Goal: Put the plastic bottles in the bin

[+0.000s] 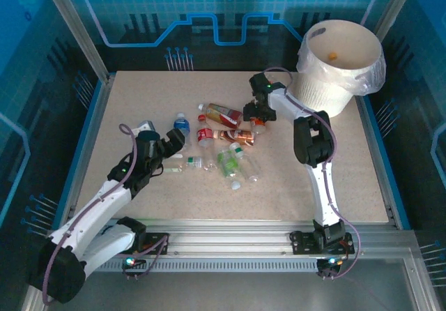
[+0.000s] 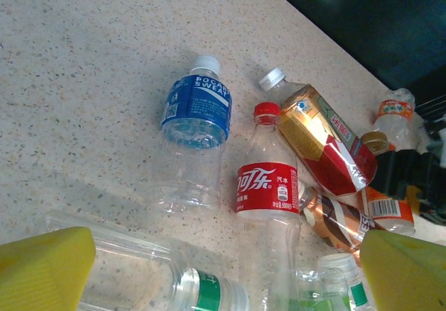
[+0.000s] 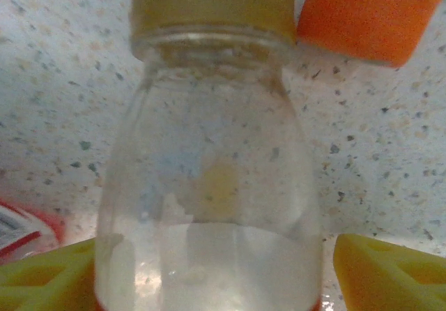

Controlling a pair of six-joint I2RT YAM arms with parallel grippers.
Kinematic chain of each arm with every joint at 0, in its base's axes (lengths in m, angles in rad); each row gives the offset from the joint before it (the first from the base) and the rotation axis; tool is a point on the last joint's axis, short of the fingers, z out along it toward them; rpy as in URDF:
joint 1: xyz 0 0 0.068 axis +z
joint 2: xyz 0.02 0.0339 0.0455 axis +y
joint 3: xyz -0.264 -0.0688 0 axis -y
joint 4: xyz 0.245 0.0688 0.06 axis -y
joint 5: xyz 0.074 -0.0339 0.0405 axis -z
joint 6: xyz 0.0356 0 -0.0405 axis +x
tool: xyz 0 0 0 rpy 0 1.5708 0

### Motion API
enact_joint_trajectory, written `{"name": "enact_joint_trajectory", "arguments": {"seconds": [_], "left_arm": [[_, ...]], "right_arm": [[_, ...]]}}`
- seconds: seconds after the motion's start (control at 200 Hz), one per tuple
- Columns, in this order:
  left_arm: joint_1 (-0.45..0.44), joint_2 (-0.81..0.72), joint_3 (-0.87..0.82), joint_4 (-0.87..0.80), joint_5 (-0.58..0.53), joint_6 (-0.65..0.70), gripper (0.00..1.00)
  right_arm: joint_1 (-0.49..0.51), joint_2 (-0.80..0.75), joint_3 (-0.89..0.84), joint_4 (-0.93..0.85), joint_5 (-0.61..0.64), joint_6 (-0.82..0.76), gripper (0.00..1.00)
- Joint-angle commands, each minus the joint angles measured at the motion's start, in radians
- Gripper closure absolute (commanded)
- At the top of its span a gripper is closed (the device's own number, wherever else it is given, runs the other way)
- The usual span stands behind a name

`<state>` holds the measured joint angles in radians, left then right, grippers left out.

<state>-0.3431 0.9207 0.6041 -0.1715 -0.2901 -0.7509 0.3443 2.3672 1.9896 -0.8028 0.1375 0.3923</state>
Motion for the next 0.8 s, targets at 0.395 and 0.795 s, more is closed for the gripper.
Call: {"name": "enact_joint_trajectory", "arguments": {"seconds": [0.395,0.795], "left_arm": [[0.012,-0.017,-0.040,0.100,0.075,-0.030,0.01],[0.012,0.011,-0.017,0.108,0.075,-0.049,0.01]], "right_arm": [[0.009,-0.198,-0.164,0.072,-0.073,-0.062,0.47],[0.009,-0.413,-0.289,0.142,-0.079,-0.081,0.60]]}}
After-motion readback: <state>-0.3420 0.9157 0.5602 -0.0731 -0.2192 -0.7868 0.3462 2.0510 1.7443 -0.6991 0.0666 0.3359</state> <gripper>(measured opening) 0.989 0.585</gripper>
